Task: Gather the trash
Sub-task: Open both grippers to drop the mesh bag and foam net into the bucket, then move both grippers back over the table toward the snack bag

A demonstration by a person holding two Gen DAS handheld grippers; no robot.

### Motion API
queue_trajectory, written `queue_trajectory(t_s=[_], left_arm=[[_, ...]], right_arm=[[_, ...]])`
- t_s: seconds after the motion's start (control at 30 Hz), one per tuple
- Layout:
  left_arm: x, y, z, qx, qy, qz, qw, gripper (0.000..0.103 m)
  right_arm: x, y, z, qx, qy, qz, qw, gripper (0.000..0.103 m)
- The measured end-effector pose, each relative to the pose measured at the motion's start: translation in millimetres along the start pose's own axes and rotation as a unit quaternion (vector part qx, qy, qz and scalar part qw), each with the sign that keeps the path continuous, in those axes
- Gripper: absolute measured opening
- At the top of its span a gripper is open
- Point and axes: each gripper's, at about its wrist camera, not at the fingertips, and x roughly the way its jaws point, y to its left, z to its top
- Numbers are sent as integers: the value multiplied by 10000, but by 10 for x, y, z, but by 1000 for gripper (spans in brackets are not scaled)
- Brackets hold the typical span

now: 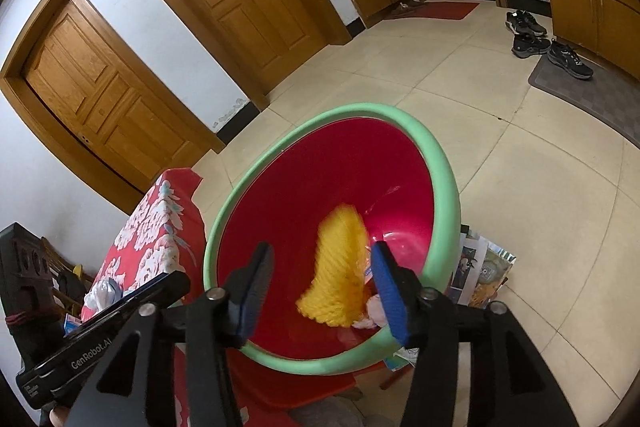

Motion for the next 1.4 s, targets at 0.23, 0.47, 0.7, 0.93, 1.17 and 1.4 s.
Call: queue_trajectory(t_s=[0.23,0.47,0.7,0.93,1.17,1.4], left_arm=[[-188,124,-14,-185,-143,98,9997,43],[-392,268,-74,-374,-300,196,9987,43],[-625,501,-162,-643,-472,371,9961,43],[-810,845,-250,-1145,-618,613,9896,43],[-876,1249,-382,-1614,-633,935,9804,43],[-860,1578,-558,-2054,-506,1114,9710,43]], right_arm=[[-42,23,-9,-22,-14,52,10000,67],[-89,100,-52,-13,17,211,9998,72],[-140,241,-119,-96,53,330,9994,73],[-206,415,-197,-222,70,460,9987,74],[-264,560,-245,-367,70,514,9980,74],[-289,686,-284,-505,80,569,9971,74]])
